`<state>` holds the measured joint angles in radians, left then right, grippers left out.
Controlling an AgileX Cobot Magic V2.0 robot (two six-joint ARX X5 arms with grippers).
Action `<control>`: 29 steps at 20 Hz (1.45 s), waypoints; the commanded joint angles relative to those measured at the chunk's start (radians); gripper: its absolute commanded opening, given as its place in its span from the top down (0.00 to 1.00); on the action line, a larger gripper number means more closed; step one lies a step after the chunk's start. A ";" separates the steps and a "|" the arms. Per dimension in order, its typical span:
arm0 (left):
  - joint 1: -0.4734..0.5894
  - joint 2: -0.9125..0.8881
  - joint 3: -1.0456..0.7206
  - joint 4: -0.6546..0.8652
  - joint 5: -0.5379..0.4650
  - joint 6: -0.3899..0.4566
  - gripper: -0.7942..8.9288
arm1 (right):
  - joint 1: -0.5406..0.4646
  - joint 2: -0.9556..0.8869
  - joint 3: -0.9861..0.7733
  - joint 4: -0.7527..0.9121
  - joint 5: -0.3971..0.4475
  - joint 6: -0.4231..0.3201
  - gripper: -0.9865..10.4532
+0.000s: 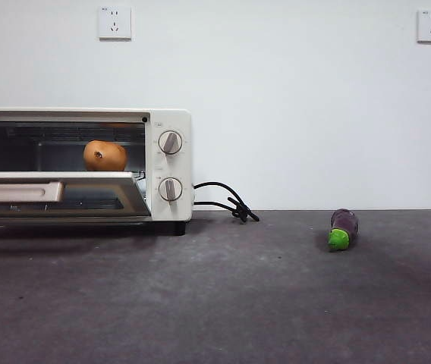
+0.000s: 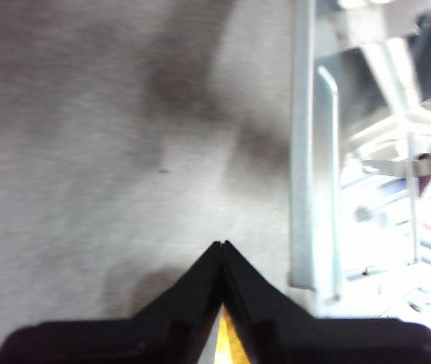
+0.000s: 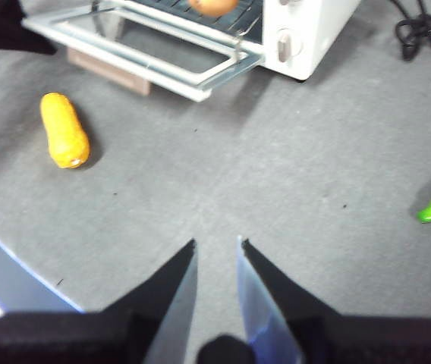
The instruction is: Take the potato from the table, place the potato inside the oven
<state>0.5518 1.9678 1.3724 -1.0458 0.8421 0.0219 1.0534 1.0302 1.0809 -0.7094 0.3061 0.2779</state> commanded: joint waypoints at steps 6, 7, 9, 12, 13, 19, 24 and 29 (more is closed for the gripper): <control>-0.005 0.006 -0.009 0.049 0.201 -0.043 0.93 | 0.001 -0.001 -0.003 0.016 -0.010 0.010 0.83; -0.005 0.001 -0.009 0.069 0.234 -0.061 0.93 | 0.001 -0.001 -0.003 0.021 -0.020 0.009 0.83; -0.005 -0.011 -0.008 0.114 0.269 -0.113 0.93 | 0.001 -0.001 -0.003 0.034 -0.039 0.009 0.83; -0.005 -0.040 -0.008 0.186 0.271 -0.174 0.93 | 0.001 -0.001 -0.003 0.052 -0.045 0.007 0.83; -0.005 -0.048 -0.008 0.209 0.279 -0.199 0.93 | 0.001 -0.001 -0.003 0.059 -0.045 0.007 0.83; -0.021 -0.075 -0.002 0.337 0.297 -0.324 0.93 | 0.001 -0.001 -0.003 0.059 -0.045 0.006 0.83; -0.049 -0.076 0.039 0.412 0.292 -0.394 0.93 | 0.001 -0.001 -0.003 0.058 -0.045 0.007 0.83; -0.085 -0.076 0.115 0.462 0.269 -0.430 0.93 | 0.001 -0.001 -0.003 0.059 -0.045 0.010 0.83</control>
<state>0.4706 1.8976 1.4857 -0.5907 1.1084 -0.3981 1.0534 1.0302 1.0809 -0.6567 0.2615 0.2779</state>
